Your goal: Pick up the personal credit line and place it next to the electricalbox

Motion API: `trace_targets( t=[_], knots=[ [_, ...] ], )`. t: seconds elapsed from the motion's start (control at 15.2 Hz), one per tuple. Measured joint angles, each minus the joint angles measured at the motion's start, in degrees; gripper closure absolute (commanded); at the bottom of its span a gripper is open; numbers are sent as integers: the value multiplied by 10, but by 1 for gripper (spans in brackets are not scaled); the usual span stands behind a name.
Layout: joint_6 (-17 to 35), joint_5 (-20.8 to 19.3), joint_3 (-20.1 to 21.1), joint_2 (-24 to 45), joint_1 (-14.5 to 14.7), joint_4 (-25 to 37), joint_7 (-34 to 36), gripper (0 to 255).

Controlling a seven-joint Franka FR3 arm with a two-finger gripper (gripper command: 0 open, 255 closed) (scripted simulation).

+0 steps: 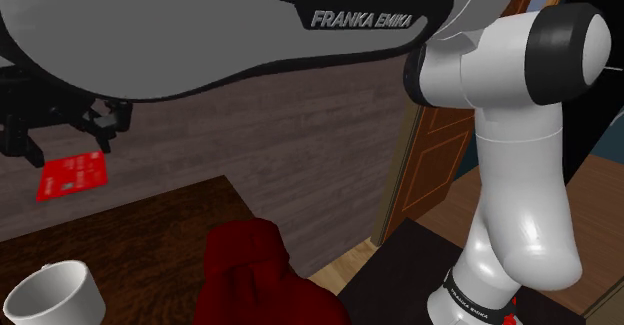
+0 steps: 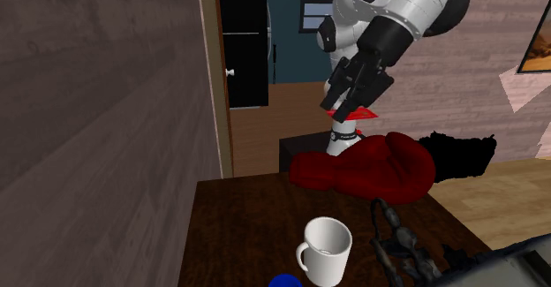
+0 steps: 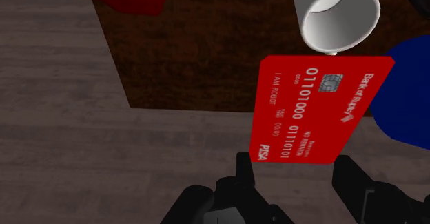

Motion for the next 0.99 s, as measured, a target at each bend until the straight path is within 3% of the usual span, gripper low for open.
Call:
trace_targets(
  t=[0.99],
  knots=[
    [100, 3, 3, -15, -50, -135, 63, 255]
  ],
)
